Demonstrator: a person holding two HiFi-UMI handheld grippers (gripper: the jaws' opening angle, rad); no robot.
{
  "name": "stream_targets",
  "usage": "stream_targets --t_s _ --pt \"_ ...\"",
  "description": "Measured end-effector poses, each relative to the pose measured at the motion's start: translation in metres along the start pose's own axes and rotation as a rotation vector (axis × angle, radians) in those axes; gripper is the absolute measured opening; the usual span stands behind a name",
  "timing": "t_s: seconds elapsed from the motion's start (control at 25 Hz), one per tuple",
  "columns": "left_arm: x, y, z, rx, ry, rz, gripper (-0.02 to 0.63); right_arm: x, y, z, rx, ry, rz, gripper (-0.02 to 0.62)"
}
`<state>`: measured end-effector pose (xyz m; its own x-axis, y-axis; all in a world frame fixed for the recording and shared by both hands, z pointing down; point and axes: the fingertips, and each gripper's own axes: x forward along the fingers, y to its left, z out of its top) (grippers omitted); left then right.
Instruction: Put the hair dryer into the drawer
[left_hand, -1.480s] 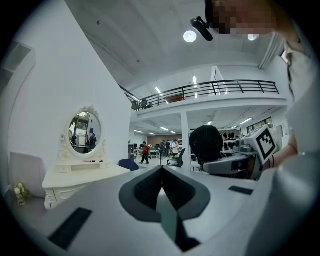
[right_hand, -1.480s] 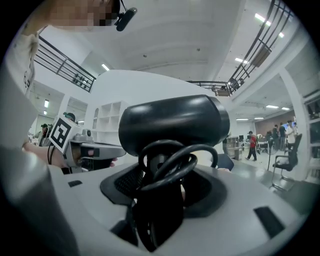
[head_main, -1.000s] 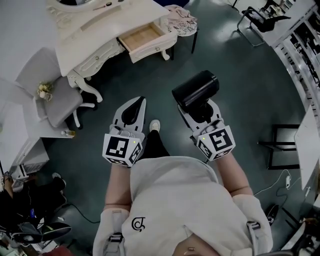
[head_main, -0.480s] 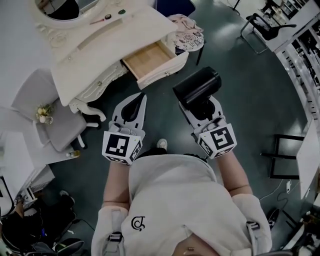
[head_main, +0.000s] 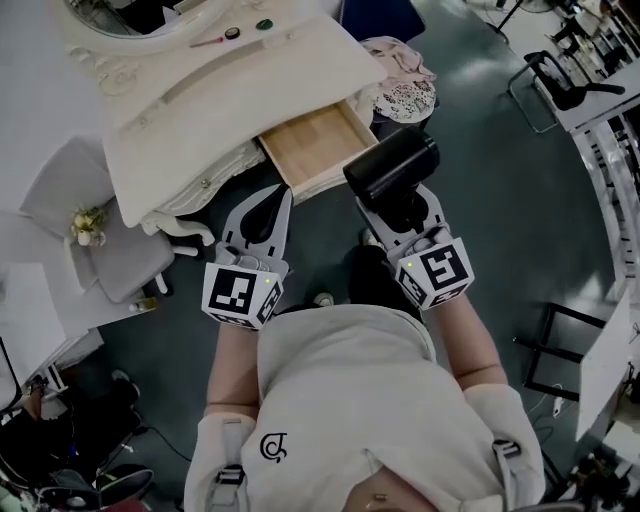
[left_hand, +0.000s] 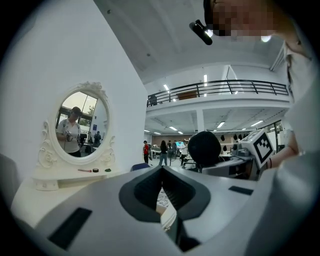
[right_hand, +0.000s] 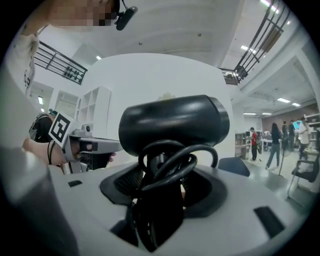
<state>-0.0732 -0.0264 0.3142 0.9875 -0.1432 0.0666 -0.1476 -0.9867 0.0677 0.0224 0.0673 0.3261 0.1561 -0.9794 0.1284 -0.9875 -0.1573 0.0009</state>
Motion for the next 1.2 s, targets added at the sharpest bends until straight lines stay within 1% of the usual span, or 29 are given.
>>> stream_targets --t_s 0.16,0.36,0.52,0.64,0.84,0.96,1.04,1.2 --pt "0.04 0.022 -0.002 -0.005 0.004 0.089 0.014 0.047 -0.034 -0.007 0.006 0.014 0.107 0.247" --pt "0.094 0.045 0.003 -0.019 -0.01 0.219 0.014 0.102 -0.08 -0.008 -0.024 0.046 0.266 0.246" --pt "0.123 0.059 0.012 -0.04 -0.033 0.359 0.014 0.139 -0.108 -0.011 -0.038 0.088 0.42 0.246" --pt "0.14 0.067 0.009 -0.059 -0.057 0.443 0.014 0.165 -0.123 -0.015 -0.067 0.116 0.516 0.247" --pt "0.145 0.079 -0.008 -0.061 -0.069 0.549 0.014 0.195 -0.12 -0.042 -0.083 0.156 0.657 0.246" --pt "0.141 0.079 -0.023 -0.068 -0.049 0.618 0.014 0.203 -0.11 -0.064 -0.128 0.182 0.761 0.247" --pt "0.14 0.08 -0.034 -0.056 -0.027 0.634 0.014 0.208 -0.102 -0.083 -0.166 0.209 0.821 0.246" --pt "0.143 0.086 -0.054 -0.023 -0.012 0.623 0.014 0.222 -0.08 -0.13 -0.244 0.29 0.938 0.246"
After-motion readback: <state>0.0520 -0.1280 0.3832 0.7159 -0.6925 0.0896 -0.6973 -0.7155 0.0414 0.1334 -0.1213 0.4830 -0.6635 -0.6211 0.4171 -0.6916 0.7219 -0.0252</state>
